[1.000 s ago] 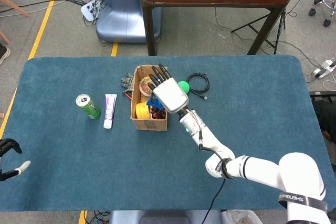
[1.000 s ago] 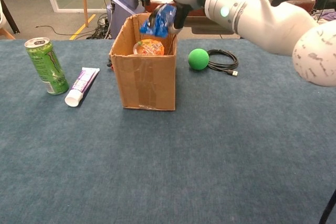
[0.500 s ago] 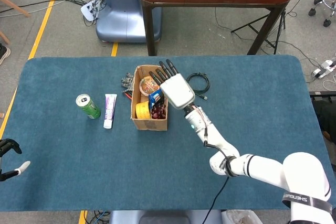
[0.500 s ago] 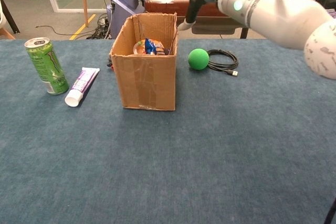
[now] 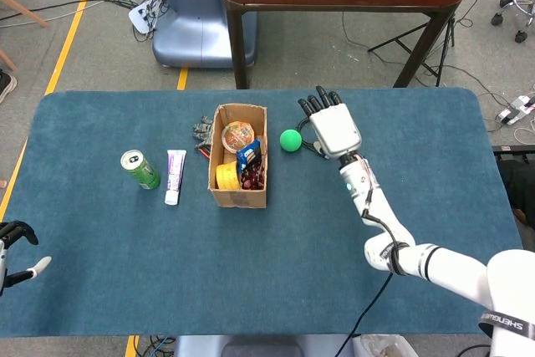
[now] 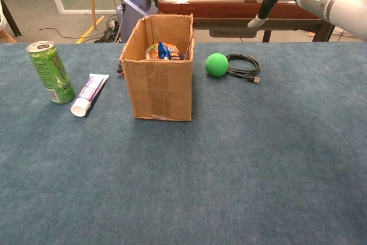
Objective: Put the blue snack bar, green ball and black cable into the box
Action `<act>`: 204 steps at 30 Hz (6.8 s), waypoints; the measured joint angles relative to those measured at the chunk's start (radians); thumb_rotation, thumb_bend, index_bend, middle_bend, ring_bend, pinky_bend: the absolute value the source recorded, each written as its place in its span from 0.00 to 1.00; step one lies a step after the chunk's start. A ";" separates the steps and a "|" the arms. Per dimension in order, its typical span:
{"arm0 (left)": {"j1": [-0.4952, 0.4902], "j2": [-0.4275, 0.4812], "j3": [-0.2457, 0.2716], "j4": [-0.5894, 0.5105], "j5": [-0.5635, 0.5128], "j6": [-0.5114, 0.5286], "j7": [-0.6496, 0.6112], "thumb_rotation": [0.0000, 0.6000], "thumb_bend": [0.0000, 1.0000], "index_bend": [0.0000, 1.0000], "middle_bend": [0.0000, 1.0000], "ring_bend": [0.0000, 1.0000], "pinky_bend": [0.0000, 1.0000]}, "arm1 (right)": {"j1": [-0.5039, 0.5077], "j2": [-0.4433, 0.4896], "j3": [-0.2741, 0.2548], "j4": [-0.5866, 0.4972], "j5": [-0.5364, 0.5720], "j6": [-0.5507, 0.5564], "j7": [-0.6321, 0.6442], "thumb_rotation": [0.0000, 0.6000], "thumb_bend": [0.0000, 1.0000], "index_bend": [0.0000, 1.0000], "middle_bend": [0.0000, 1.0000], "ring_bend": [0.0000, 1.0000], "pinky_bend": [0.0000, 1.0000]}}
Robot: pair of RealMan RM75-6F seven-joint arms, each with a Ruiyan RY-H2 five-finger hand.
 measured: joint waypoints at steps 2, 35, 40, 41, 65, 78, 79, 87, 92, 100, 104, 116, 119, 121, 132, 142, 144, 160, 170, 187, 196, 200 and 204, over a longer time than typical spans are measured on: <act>0.001 0.001 -0.001 0.000 0.000 0.002 -0.002 1.00 0.08 0.57 0.46 0.37 0.68 | -0.001 -0.007 -0.002 0.022 0.010 -0.009 0.004 1.00 0.17 0.25 0.49 0.37 0.52; 0.004 0.012 -0.004 -0.002 -0.011 -0.001 -0.039 1.00 0.08 0.57 0.46 0.37 0.68 | 0.143 -0.283 -0.013 0.486 0.246 -0.338 0.017 1.00 0.83 0.29 1.00 1.00 1.00; 0.004 0.014 -0.004 -0.001 -0.011 -0.002 -0.043 1.00 0.08 0.57 0.46 0.37 0.68 | 0.166 -0.335 -0.008 0.566 0.197 -0.356 0.084 1.00 0.83 0.29 1.00 1.00 1.00; 0.004 0.014 -0.004 -0.001 -0.011 -0.001 -0.044 1.00 0.08 0.57 0.46 0.37 0.68 | 0.170 -0.343 -0.007 0.579 0.186 -0.357 0.098 1.00 0.83 0.29 1.00 1.00 1.00; 0.007 0.017 -0.004 0.000 -0.012 0.000 -0.048 1.00 0.08 0.57 0.46 0.37 0.68 | 0.159 -0.375 -0.031 0.620 0.017 -0.365 0.222 1.00 0.83 0.44 1.00 1.00 1.00; -0.008 -0.001 0.005 0.005 -0.005 -0.028 -0.015 1.00 0.08 0.57 0.46 0.37 0.68 | 0.054 -0.143 -0.049 0.185 -0.004 -0.184 0.101 1.00 0.83 0.49 1.00 1.00 1.00; -0.009 -0.003 0.006 0.006 -0.005 -0.031 -0.012 1.00 0.08 0.57 0.46 0.37 0.68 | 0.051 -0.137 -0.048 0.181 0.002 -0.178 0.087 1.00 0.83 0.49 1.00 1.00 1.00; -0.007 -0.001 0.005 0.004 -0.009 -0.027 -0.020 1.00 0.08 0.57 0.46 0.37 0.68 | 0.067 -0.187 -0.035 0.289 0.038 -0.191 0.076 1.00 0.83 0.40 1.00 1.00 1.00; -0.005 0.002 0.004 0.002 -0.008 -0.023 -0.029 1.00 0.08 0.57 0.46 0.37 0.68 | 0.093 -0.242 -0.019 0.405 0.055 -0.215 0.085 1.00 0.83 0.34 1.00 1.00 1.00; -0.003 0.008 0.003 0.000 -0.008 -0.018 -0.041 1.00 0.08 0.57 0.46 0.37 0.68 | 0.151 -0.339 0.014 0.613 0.080 -0.296 0.122 1.00 0.83 0.32 1.00 1.00 1.00; -0.001 0.010 0.005 -0.002 -0.003 -0.014 -0.043 1.00 0.08 0.57 0.46 0.37 0.68 | 0.178 -0.382 0.023 0.702 0.083 -0.343 0.142 1.00 0.83 0.32 1.00 1.00 1.00; 0.001 0.013 0.008 -0.004 0.003 -0.010 -0.049 1.00 0.08 0.57 0.46 0.37 0.68 | 0.236 -0.485 0.036 0.903 0.057 -0.461 0.226 1.00 0.83 0.32 1.00 1.00 1.00; 0.002 0.013 0.009 -0.004 0.004 -0.010 -0.049 1.00 0.08 0.57 0.46 0.37 0.68 | 0.245 -0.502 0.038 0.935 0.045 -0.480 0.248 1.00 0.83 0.32 1.00 1.00 1.00; 0.002 0.014 0.009 -0.004 0.003 -0.010 -0.050 1.00 0.08 0.57 0.46 0.37 0.68 | 0.250 -0.511 0.038 0.953 0.035 -0.491 0.262 1.00 0.83 0.32 1.00 1.00 1.00; 0.001 0.013 0.009 -0.002 0.004 -0.011 -0.047 1.00 0.08 0.57 0.46 0.37 0.68 | 0.227 -0.505 0.013 0.942 -0.030 -0.475 0.293 1.00 0.83 0.32 1.00 1.00 1.00; -0.006 0.003 0.013 0.000 0.006 -0.025 -0.028 1.00 0.08 0.57 0.46 0.37 0.68 | 0.140 -0.406 -0.028 0.748 -0.077 -0.400 0.260 1.00 0.83 0.33 1.00 1.00 1.00; -0.007 0.001 0.014 0.002 0.005 -0.028 -0.025 1.00 0.08 0.57 0.46 0.37 0.68 | 0.120 -0.376 -0.036 0.689 -0.082 -0.381 0.242 1.00 0.83 0.34 1.00 1.00 1.00; -0.019 -0.016 0.023 0.005 0.010 -0.049 0.000 1.00 0.08 0.57 0.46 0.37 0.68 | -0.049 -0.060 -0.074 0.109 -0.070 -0.142 0.063 1.00 0.81 0.43 1.00 0.98 1.00; -0.019 -0.016 0.024 0.005 0.011 -0.048 0.000 1.00 0.08 0.57 0.46 0.37 0.68 | -0.053 -0.091 -0.067 0.157 -0.138 -0.050 0.102 1.00 0.08 0.44 0.60 0.50 0.62; -0.015 -0.006 0.021 0.002 0.010 -0.037 -0.024 1.00 0.08 0.57 0.46 0.37 0.68 | 0.071 -0.276 -0.020 0.465 -0.034 -0.231 0.086 1.00 0.00 0.28 0.13 0.03 0.16; -0.011 0.000 0.021 -0.001 0.012 -0.029 -0.033 1.00 0.08 0.57 0.46 0.37 0.68 | 0.145 -0.391 0.005 0.662 0.022 -0.357 0.086 1.00 0.00 0.25 0.09 0.00 0.12; -0.010 0.002 0.020 -0.002 0.011 -0.027 -0.037 1.00 0.08 0.57 0.46 0.37 0.68 | 0.171 -0.435 0.011 0.728 0.027 -0.396 0.111 1.00 0.00 0.25 0.09 0.00 0.12; -0.009 0.003 0.021 -0.004 0.014 -0.025 -0.037 1.00 0.08 0.57 0.46 0.37 0.68 | 0.187 -0.467 0.013 0.778 0.020 -0.411 0.138 1.00 0.00 0.25 0.09 0.00 0.12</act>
